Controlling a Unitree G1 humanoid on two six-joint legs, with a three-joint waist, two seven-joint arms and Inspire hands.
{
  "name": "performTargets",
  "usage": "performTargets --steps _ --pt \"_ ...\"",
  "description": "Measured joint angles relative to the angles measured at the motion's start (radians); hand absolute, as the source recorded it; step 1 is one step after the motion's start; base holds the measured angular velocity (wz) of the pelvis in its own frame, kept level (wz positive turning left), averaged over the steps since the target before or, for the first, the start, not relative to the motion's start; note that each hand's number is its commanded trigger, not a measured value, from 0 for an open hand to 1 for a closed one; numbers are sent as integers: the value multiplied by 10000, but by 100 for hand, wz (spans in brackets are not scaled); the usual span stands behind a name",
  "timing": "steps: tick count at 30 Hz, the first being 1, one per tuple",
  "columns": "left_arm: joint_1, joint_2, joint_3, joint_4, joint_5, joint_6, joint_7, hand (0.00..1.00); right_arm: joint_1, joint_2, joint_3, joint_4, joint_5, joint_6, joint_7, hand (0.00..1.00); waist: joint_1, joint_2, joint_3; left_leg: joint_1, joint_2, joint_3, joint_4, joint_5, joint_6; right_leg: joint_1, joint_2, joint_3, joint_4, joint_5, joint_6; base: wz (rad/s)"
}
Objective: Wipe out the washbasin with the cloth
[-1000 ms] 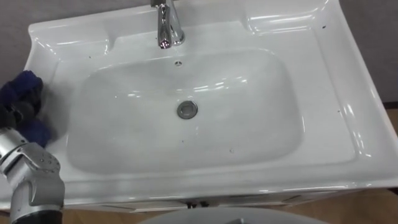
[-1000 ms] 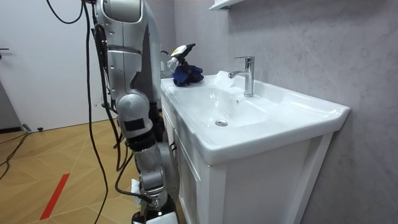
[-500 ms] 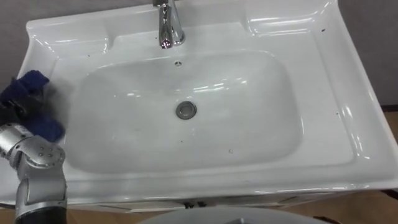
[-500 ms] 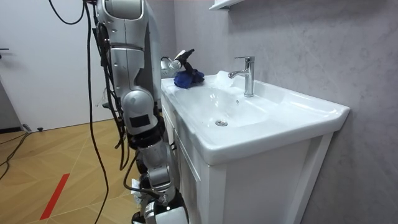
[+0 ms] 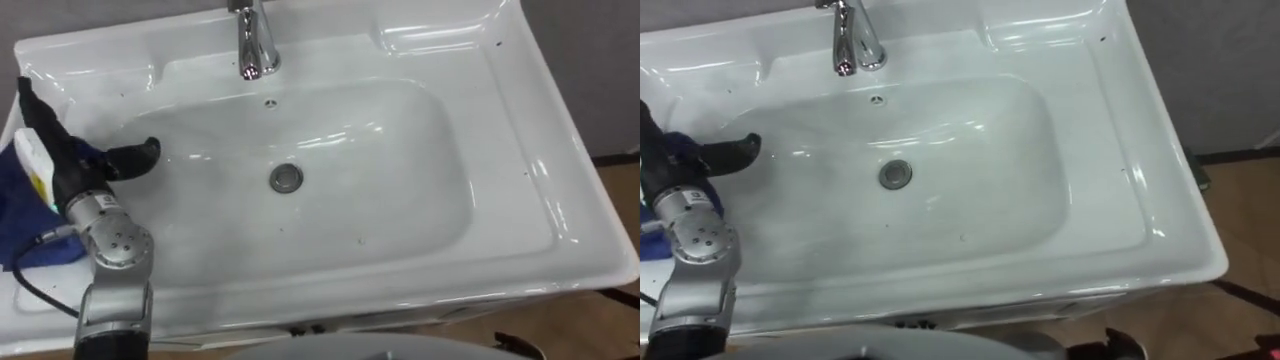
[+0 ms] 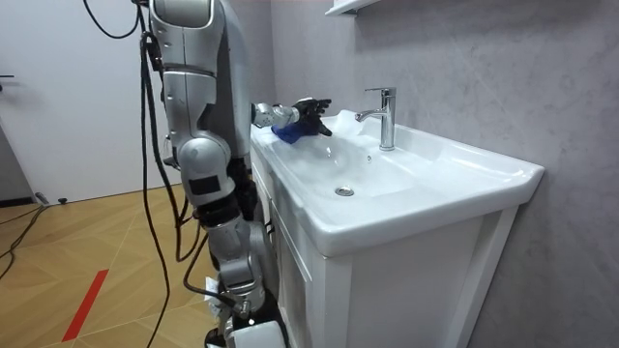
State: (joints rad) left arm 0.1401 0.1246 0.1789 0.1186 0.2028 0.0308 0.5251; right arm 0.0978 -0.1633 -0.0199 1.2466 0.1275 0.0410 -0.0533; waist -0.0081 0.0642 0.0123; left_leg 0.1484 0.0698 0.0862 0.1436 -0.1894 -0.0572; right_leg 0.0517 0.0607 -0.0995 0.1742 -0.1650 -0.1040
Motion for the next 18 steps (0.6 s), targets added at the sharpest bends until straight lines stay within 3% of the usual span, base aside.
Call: performTargets --steps 7,13,15,17,18 --pt "-353 10 62 -14 82 -110 19 0 57 -12 -15 -1 2 -191 104 0 -176 32 -12 47 2 82 -1 -6 7 20 0 52 32 0 0 -1" --pt "-524 84 348 -430 84 -464 857 0 181 -9 -18 -24 49 -283 104 0 -134 62 -36 172 2 56 -2 -12 16 38 18 163 127 0 1 -6" --pt "-560 181 588 -821 51 -581 1302 0 187 -2 -18 -37 144 -304 88 0 -115 63 -42 158 6 87 -1 -16 23 -20 31 200 126 -1 2 -3" --pt "-643 628 1040 -824 46 -1053 2068 0 201 -13 -20 -17 188 -305 11 0 -79 83 -65 216 15 93 6 -15 23 -34 61 295 117 -4 0 -10" --pt "-645 686 1224 -827 50 -1151 2215 0 205 -16 -25 -10 188 -305 4 0 -64 93 -87 202 15 93 6 -14 23 -20 61 286 116 -4 0 -9"
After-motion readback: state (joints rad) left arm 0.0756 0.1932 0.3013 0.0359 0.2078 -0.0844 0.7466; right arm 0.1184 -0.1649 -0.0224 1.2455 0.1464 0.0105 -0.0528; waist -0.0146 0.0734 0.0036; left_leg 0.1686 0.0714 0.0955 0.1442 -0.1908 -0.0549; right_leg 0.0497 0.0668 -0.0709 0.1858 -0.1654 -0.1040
